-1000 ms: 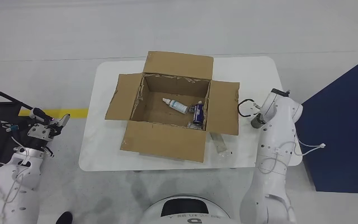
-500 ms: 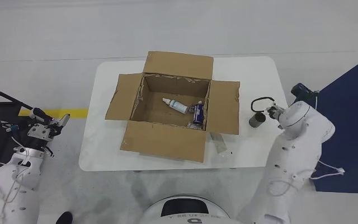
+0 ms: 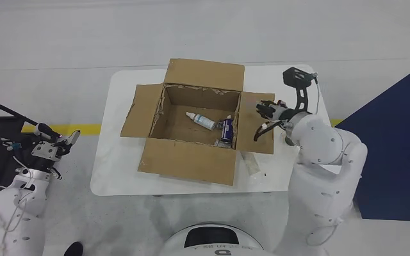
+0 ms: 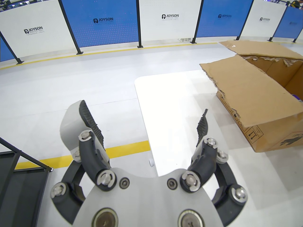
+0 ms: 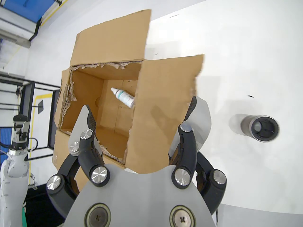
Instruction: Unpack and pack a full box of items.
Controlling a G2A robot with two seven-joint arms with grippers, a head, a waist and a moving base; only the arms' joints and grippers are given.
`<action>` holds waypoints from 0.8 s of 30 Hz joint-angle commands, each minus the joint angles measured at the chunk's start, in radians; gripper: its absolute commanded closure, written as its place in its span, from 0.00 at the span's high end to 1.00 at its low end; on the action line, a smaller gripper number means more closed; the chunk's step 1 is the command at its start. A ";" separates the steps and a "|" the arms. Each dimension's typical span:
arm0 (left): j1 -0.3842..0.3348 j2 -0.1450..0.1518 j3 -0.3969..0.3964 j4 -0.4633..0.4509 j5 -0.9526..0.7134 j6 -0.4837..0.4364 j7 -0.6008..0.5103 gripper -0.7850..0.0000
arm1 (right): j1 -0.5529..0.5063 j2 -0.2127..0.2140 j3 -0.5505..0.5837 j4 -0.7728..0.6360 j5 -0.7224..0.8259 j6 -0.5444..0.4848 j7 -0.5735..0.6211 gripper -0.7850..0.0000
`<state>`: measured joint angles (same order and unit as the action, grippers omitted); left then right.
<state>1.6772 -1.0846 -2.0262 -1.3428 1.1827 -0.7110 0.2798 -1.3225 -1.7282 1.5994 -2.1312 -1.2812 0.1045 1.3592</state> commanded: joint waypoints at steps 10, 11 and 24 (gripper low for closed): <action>0.000 0.000 0.000 0.000 0.000 0.000 0.000 1.00 | 0.015 0.002 -0.016 0.007 -0.014 0.006 0.011 1.00; 0.000 0.000 0.000 0.000 0.000 0.000 0.000 1.00 | 0.015 0.002 -0.039 0.009 0.044 -0.050 0.007 1.00; 0.000 0.000 0.000 0.000 0.000 0.000 0.000 1.00 | 0.323 0.017 -0.429 0.502 -0.127 -0.448 -0.102 1.00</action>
<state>1.6772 -1.0846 -2.0262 -1.3428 1.1827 -0.7110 0.2798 -1.0369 -1.7091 1.2010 -1.7073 -1.3821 -0.3498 1.2696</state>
